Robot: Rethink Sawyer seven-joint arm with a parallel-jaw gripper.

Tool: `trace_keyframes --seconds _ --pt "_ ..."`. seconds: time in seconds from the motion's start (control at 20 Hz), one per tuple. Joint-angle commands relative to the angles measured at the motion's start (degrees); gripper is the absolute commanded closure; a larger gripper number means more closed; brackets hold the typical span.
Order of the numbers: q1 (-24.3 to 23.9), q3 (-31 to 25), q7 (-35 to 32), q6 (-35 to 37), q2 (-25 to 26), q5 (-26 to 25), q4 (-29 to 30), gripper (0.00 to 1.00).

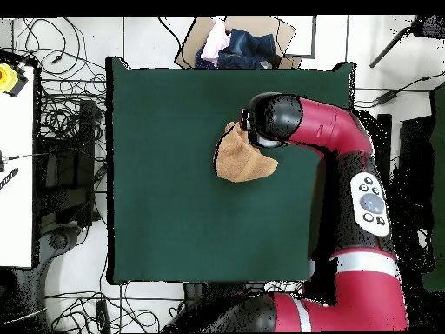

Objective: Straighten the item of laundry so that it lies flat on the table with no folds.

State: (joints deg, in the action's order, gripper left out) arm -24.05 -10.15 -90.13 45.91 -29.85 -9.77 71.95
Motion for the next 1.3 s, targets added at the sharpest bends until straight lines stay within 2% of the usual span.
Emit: trace_keyframes --seconds 0.05,0.7,1.3 --pt "-1.2 -0.5 -2.7 -4.4 -4.6 -1.7 12.0 0.0" --pt "-4.6 -4.0 1.1 -6.5 0.8 -2.4 8.8 0.0" --pt "-2.3 -4.0 2.7 -5.4 0.1 -5.2 4.2 0.0"
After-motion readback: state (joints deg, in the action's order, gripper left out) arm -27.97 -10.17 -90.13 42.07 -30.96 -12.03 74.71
